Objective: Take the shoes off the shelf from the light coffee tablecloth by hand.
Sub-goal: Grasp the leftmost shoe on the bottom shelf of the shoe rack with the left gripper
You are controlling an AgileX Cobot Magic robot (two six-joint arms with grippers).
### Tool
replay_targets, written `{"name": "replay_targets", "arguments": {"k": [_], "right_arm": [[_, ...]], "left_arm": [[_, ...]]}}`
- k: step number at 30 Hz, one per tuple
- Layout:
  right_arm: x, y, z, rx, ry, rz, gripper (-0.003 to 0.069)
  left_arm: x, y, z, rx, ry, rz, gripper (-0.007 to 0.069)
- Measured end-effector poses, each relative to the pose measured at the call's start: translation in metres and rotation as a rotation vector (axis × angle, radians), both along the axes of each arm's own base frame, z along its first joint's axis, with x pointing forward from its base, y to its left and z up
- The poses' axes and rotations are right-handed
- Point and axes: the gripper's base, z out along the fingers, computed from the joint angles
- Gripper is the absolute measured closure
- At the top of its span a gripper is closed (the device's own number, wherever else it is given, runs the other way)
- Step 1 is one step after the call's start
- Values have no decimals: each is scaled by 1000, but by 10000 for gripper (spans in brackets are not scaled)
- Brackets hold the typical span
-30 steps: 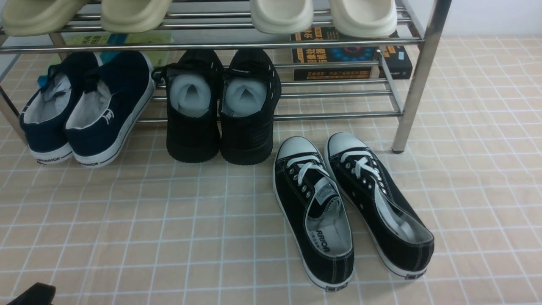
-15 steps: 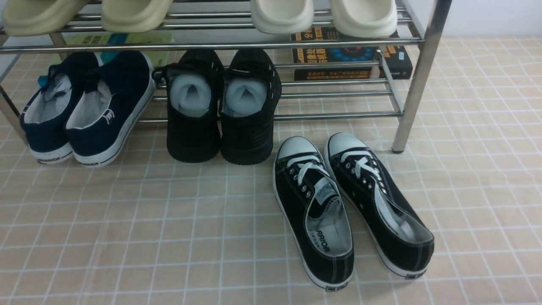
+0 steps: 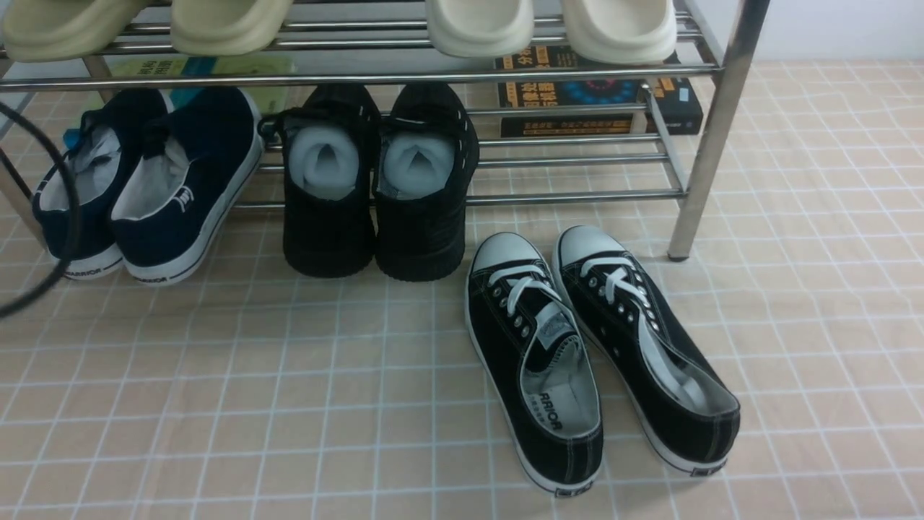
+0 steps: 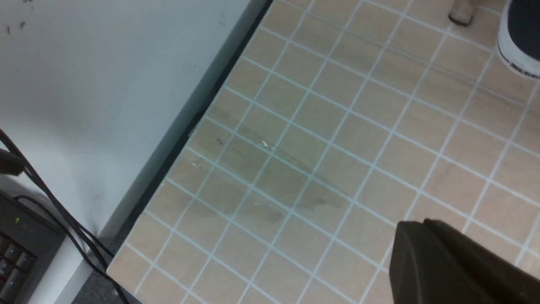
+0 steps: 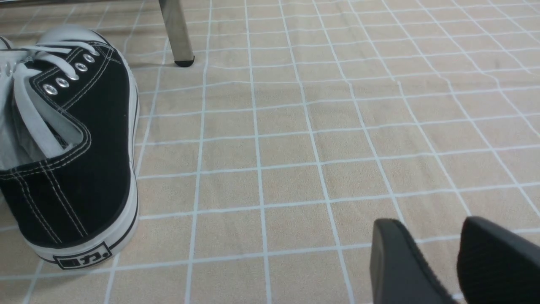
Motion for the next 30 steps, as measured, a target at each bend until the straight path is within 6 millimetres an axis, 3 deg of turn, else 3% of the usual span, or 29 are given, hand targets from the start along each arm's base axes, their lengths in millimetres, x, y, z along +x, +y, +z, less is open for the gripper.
{"name": "replay_targets", "arguments": {"k": [7,11,15,21,22,23,24,30], "right_arm": [[0,0,0,0,0,0,420],[0,0,0,0,0,0,420],[0,0,0,0,0,0,420],[0,0,0,0,0,0,420],[0,0,0,0,0,0,420],[0,0,0,0,0,0,420],[0,0,0,0,0,0,420],[0,0,0,0,0,0,420]], "left_arm": [[53,31,-14,-258,36,-26,610],[84,35,-24,-386,-43,-64,604],[101,36,-30,-427,-104,-72,582],[123,43,-46,-408,-150,-90,398],[128,44,-51,-414,-152,-99,320],[129,44,-52,-418,-155,-100,313],[135,44,-59,-434,-150,-108,256],[152,45,-83,-505,-132,-102,193]]}}
